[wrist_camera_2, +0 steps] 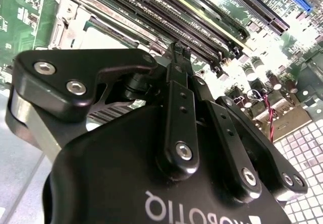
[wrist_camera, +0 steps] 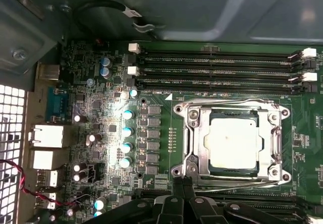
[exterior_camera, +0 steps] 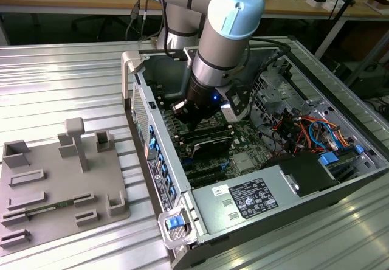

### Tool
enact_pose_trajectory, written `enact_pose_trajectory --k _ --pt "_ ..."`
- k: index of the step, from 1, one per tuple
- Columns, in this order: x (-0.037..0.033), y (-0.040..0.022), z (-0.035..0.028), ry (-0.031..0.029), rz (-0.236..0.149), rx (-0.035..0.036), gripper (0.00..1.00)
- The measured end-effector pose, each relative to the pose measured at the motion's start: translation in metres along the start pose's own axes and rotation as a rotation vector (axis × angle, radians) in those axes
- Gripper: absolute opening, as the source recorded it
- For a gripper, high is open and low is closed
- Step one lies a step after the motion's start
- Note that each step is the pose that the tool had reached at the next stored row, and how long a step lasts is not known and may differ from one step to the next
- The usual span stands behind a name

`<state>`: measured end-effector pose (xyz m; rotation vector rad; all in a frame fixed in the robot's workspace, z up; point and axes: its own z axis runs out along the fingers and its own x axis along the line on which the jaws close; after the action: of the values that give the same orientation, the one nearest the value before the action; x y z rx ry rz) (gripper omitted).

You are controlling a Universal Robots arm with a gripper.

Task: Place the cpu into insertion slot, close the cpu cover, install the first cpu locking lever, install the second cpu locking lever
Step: 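Install the second cpu locking lever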

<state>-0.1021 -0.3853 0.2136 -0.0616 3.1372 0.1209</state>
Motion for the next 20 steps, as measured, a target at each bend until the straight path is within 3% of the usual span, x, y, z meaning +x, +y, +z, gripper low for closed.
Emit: enact_pose_trajectory --k 5,20 --pt "0.0004 -0.0003 0.0039 0.0001 -0.002 -0.0014 0.11" --pt "0.0003 0.0012 0.0061 -0.0001 -0.007 -0.0128 0.11"
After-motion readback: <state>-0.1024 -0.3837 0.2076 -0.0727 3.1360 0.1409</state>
